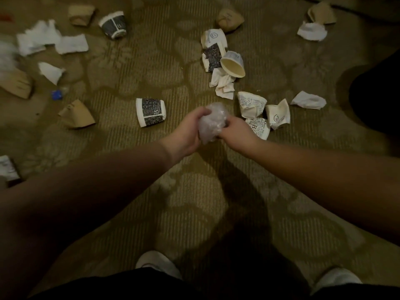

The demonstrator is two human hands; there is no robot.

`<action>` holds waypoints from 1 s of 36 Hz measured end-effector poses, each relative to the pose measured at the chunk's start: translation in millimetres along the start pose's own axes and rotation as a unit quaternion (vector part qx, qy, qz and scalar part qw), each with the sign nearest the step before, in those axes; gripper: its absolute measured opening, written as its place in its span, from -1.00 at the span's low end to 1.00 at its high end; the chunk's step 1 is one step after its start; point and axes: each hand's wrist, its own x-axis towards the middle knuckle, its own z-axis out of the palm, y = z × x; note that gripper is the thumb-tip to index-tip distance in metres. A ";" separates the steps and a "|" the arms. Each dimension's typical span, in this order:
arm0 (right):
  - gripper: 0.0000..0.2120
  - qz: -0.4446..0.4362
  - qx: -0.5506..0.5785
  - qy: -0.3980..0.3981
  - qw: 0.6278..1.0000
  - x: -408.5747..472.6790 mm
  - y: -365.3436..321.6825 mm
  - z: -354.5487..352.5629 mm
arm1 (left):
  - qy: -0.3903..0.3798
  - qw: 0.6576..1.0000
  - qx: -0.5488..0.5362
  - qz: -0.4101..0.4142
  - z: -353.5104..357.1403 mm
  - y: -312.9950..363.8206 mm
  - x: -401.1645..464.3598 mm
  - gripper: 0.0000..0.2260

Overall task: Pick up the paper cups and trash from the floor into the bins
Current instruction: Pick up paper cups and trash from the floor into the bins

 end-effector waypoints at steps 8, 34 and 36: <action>-0.78 0.027 0.118 0.001 0.993 -1.9 -2.4 11.0 | 0.003 0.997 0.083 0.004 -23.8 -2.2 2.2 -0.49; -0.68 0.061 -0.420 0.015 0.905 38.4 79.1 -53.7 | 0.276 0.823 0.492 0.066 -139.3 81.7 51.9 -0.38; -0.70 0.068 -0.402 0.022 0.913 38.7 80.0 -53.5 | 0.268 0.849 0.453 0.055 -142.7 77.3 56.0 -0.34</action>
